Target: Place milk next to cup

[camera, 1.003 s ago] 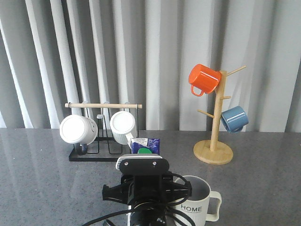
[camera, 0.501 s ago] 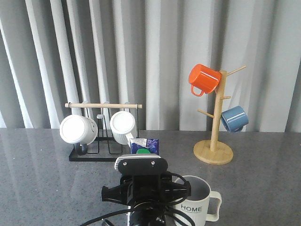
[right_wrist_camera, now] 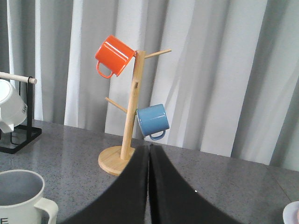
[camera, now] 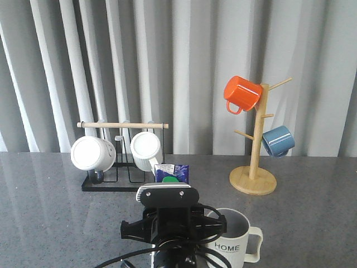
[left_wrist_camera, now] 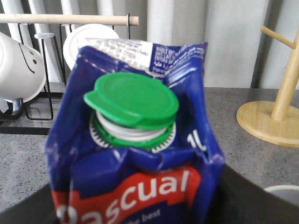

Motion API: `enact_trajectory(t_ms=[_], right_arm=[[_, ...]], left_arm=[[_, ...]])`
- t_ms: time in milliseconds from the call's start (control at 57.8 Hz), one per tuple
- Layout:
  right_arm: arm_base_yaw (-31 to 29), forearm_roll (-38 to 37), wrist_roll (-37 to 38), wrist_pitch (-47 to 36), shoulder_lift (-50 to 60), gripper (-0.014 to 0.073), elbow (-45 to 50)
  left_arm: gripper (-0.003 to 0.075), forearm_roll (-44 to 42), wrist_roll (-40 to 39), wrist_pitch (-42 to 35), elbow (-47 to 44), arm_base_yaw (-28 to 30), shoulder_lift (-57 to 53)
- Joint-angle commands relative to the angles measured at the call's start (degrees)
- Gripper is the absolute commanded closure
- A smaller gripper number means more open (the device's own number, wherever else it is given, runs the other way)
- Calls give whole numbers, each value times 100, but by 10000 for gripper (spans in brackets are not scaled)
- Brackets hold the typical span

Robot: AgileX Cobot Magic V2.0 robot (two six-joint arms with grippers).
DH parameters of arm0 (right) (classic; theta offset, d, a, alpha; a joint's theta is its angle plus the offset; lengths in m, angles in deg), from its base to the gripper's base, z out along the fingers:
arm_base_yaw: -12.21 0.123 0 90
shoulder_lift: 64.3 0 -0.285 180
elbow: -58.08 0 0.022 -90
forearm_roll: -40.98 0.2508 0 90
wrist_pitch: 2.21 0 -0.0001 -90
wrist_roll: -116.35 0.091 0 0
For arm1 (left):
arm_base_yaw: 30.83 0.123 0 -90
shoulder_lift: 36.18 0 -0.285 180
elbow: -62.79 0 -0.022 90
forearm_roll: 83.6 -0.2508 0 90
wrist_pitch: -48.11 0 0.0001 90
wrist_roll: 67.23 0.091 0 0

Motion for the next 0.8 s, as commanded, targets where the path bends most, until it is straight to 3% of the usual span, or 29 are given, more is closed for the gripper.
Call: enact_trajectory(t_ms=[0,519,778], right_arm=[[-30,-37,-22,-404,6,603,-176],[-30,-37,-22,-404,6,603,-176],[-30,-37,-22,-404,6,603,-176]], left_arm=[[528,-27,11,22,102,0,-246],[524,-21,11,82,102,-27,-246],[440,-21,11,17,102,-88,-246]])
